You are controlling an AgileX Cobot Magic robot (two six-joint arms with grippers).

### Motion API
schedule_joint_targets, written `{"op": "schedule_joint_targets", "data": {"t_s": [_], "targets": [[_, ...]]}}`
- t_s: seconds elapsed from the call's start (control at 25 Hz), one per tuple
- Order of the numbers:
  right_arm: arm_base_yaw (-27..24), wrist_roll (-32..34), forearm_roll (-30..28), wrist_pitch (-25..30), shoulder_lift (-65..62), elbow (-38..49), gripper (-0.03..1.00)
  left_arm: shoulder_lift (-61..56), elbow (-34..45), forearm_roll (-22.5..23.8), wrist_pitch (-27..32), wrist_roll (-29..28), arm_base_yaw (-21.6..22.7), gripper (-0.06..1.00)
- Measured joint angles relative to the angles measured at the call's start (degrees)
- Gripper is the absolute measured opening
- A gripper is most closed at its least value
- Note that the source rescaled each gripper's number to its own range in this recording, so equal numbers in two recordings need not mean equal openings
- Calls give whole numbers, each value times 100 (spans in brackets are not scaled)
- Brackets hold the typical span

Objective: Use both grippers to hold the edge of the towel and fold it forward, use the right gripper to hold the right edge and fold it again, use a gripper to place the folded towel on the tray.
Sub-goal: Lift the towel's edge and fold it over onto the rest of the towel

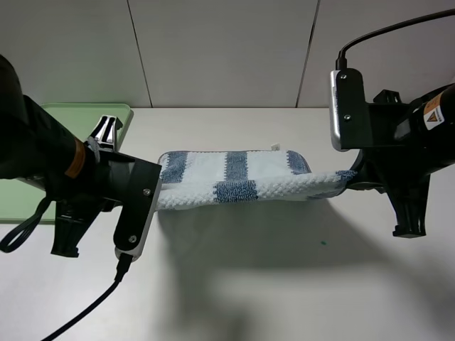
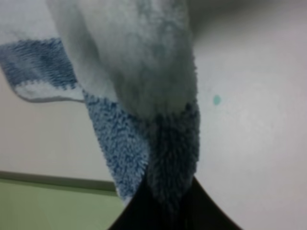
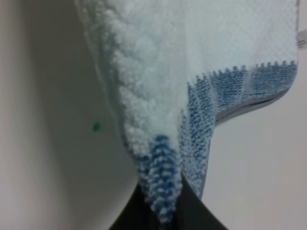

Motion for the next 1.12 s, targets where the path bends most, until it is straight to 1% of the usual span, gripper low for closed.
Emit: {"op": "schedule_joint_targets", "data": {"t_s": [0.16,0.4,0.8,1.12], "targets": [[0,0,17,114,-75,0,0,-328,0,0,30,-14,0,0],[0,0,86,125,-82,0,0,-850,0,-6,114,-14,0,0],[0,0,119,87,-82,0,0,-888,0,-29,185,-14,0,0],[0,56,98,-154,-82,0,0,-882,0,8,185,-14,0,0]]}}
